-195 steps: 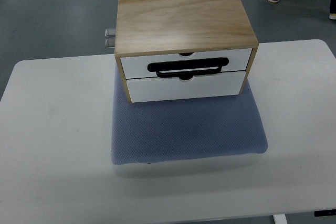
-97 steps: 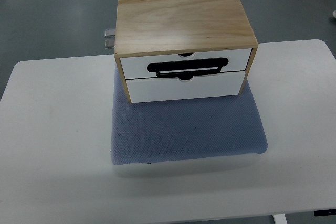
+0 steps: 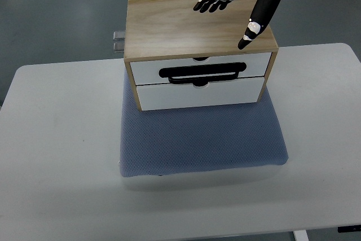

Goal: Open wood drawer with right hand
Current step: 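Lower the right hand to the upper drawer's black bar handle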

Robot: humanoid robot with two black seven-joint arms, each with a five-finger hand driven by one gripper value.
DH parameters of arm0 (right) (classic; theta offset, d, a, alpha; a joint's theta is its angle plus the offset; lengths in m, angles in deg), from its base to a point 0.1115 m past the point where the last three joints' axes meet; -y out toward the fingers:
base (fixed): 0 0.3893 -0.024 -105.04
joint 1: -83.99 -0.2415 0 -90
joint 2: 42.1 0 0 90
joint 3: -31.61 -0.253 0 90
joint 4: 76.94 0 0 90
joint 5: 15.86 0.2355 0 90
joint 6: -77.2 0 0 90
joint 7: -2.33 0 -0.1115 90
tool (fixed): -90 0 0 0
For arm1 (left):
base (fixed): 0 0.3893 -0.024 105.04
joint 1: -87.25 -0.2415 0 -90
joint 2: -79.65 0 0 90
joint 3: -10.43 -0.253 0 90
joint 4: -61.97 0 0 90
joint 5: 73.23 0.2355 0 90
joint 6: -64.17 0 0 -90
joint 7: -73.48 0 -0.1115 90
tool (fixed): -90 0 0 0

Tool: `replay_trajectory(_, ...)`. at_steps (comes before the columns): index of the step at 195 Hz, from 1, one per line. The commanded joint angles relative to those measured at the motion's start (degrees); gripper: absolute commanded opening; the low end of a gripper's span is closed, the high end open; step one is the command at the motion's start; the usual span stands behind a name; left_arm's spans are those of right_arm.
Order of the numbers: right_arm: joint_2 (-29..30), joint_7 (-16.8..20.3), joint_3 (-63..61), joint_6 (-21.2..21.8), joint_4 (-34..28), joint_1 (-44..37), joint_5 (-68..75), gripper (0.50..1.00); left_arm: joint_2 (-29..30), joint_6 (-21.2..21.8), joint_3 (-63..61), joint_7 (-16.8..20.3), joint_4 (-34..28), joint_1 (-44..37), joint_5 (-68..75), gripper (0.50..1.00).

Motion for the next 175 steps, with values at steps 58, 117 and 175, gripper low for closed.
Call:
replay_trajectory(58, 4.6, 12.2, 1.2, 0.0, -6.3, -2.9, 0.4, 0.940, 0.0, -0.1, 0.0, 0.0, 0.0, 0.0, 0.0, 1.000)
replay_trajectory(117, 8.6, 14.7, 4.1, 0.0, -6.2, -2.9, 11.0, 0.940, 0.0, 0.0, 0.0, 0.0, 0.0, 0.0, 0.0, 1.000)
replay_trajectory(175, 12.1, 17.1, 8.1, 0.0, -5.6, -2.5, 14.6, 0.940, 0.0, 0.0, 0.0, 0.0, 0.0, 0.0, 0.0, 1.000)
